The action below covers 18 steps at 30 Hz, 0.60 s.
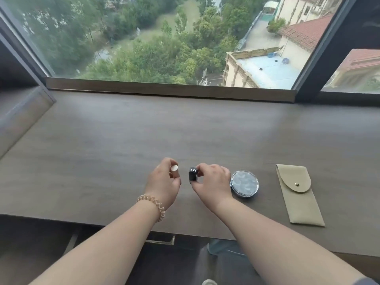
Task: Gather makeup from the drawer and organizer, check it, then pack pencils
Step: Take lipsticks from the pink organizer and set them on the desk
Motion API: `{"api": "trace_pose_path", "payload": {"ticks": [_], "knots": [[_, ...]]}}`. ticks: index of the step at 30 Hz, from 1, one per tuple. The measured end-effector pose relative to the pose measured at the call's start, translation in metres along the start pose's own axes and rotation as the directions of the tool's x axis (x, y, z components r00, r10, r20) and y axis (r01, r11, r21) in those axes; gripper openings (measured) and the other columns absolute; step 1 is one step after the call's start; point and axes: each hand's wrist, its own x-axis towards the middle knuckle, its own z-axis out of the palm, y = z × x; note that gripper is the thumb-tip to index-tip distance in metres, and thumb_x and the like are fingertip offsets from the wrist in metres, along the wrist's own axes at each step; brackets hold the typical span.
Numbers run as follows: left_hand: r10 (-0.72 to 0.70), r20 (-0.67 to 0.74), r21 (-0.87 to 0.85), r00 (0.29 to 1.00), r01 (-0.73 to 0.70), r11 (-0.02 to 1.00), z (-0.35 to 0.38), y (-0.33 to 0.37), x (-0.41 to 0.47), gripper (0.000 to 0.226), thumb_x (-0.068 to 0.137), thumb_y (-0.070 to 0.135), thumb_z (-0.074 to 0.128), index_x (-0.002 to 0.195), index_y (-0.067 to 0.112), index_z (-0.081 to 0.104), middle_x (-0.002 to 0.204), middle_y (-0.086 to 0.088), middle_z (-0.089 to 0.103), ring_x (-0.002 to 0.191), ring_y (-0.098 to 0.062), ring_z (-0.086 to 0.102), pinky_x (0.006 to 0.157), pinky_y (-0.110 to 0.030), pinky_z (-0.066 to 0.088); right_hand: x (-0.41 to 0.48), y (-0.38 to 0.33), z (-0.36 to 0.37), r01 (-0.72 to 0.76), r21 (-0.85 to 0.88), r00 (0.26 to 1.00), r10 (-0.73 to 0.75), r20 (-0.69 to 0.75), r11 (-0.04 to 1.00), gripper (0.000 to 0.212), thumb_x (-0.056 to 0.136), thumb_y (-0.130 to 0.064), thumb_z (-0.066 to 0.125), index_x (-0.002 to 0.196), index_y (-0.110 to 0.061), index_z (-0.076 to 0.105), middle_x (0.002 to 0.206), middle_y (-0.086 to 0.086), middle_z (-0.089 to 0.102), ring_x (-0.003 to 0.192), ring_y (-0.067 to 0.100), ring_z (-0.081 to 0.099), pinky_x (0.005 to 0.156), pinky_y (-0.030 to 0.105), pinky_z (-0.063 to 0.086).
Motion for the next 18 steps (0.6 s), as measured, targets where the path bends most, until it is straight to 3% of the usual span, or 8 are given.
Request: {"api": "trace_pose_path", "payload": {"ticks": [3, 8, 13, 18], "knots": [[-0.028, 0.016, 0.048, 0.999, 0.027, 0.998, 0.012, -0.004, 0.008, 0.030, 0.077, 0.012, 0.058, 0.099, 0.030, 0.048, 0.087, 0.004, 0.071, 0.088, -0.012, 0.063, 0.073, -0.026, 0.045, 0.007, 0.012, 0.008, -0.026, -0.031, 0.999, 0.027, 0.025, 0.999, 0.013, 0.083, -0.032, 0.059, 0.093, -0.026, 0.065, 0.090, -0.010, 0.067, 0.102, 0.015, 0.055, 0.096, 0.030, 0.020], [0.014, 0.072, 0.038, 0.997, -0.017, 0.999, 0.029, -0.003, 0.017, 0.028, 0.078, 0.008, 0.059, 0.102, 0.021, 0.051, 0.094, 0.000, 0.068, 0.092, -0.016, 0.062, 0.074, -0.024, 0.042, 0.011, 0.019, 0.016, -0.066, -0.060, 0.997, 0.069, 0.041, 0.996, 0.012, 0.083, -0.031, 0.061, 0.092, -0.025, 0.065, 0.089, -0.009, 0.066, 0.104, 0.015, 0.054, 0.104, 0.035, 0.019], [0.060, 0.082, 0.045, 0.995, -0.064, 0.997, 0.043, -0.004, 0.024, 0.025, 0.079, 0.009, 0.061, 0.101, 0.017, 0.053, 0.097, 0.000, 0.062, 0.094, -0.020, 0.061, 0.081, -0.033, 0.048, 0.010, 0.034, 0.020, -0.113, -0.118, 0.991, 0.120, 0.053, 0.987, 0.014, 0.081, -0.030, 0.061, 0.095, -0.026, 0.063, 0.089, -0.009, 0.066, 0.108, 0.016, 0.054, 0.105, 0.036, 0.014], [0.118, 0.092, 0.057, 0.989, -0.124, 0.991, 0.052, -0.003, 0.025, 0.024, 0.081, 0.011, 0.059, 0.105, 0.016, 0.054, 0.098, 0.000, 0.059, 0.094, -0.021, 0.061, 0.081, -0.033, 0.048, 0.010, 0.034, 0.024, -0.107, -0.132, 0.992, 0.115, 0.060, 0.985, 0.017, 0.079, -0.028, 0.061, 0.095, -0.025, 0.063, 0.090, -0.008, 0.066, 0.111, 0.015, 0.052, 0.105, 0.035, 0.011]]}}
